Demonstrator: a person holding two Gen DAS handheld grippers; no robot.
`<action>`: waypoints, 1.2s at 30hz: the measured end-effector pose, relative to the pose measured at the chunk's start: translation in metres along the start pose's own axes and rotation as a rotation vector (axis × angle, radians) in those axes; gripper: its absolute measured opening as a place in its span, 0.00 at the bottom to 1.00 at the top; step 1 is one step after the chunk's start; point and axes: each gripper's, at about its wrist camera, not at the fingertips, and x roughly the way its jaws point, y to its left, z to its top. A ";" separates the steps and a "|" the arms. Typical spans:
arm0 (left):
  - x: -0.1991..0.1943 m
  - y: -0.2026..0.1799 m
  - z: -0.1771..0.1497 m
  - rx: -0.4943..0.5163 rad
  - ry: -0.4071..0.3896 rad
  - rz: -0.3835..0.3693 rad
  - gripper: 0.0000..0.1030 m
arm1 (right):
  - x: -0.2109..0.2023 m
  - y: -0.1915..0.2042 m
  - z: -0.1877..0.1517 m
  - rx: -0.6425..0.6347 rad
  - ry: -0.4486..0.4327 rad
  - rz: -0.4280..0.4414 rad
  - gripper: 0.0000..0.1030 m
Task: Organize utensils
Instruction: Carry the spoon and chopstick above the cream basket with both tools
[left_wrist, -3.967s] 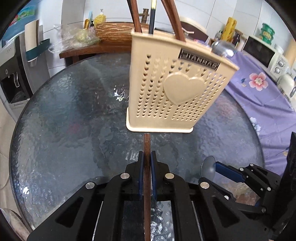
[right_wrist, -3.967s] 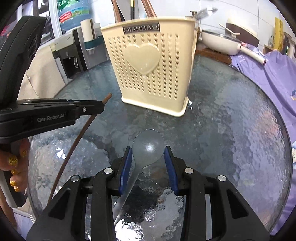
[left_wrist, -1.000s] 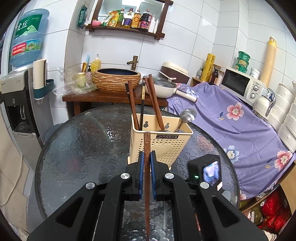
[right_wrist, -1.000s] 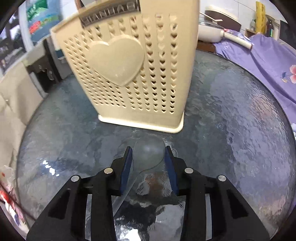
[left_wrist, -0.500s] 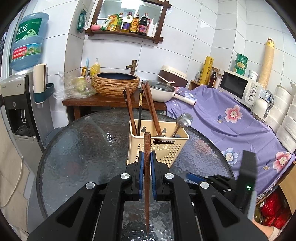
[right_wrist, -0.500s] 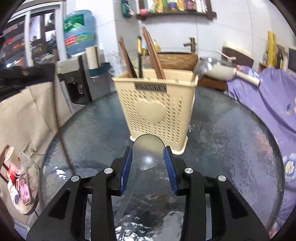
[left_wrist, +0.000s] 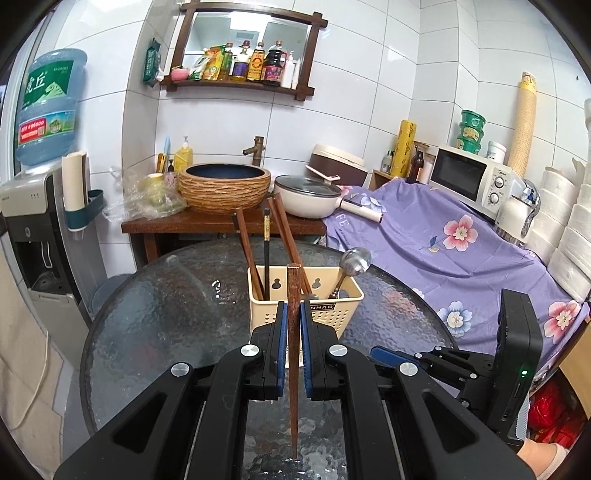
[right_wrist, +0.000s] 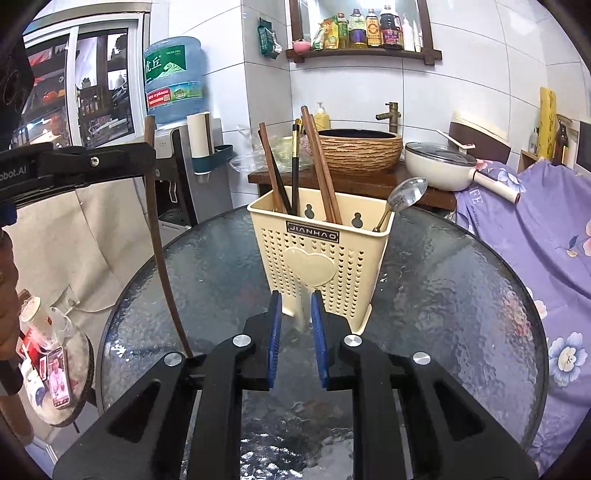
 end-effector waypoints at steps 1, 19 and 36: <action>0.000 0.002 0.000 0.000 0.000 -0.001 0.06 | 0.002 -0.001 0.000 0.000 0.004 0.003 0.14; 0.007 0.004 -0.004 -0.007 0.023 -0.004 0.06 | 0.048 -0.042 -0.061 0.137 0.227 -0.061 0.40; 0.014 0.007 -0.011 -0.003 0.039 -0.005 0.06 | 0.077 -0.077 -0.100 0.413 0.301 -0.109 0.33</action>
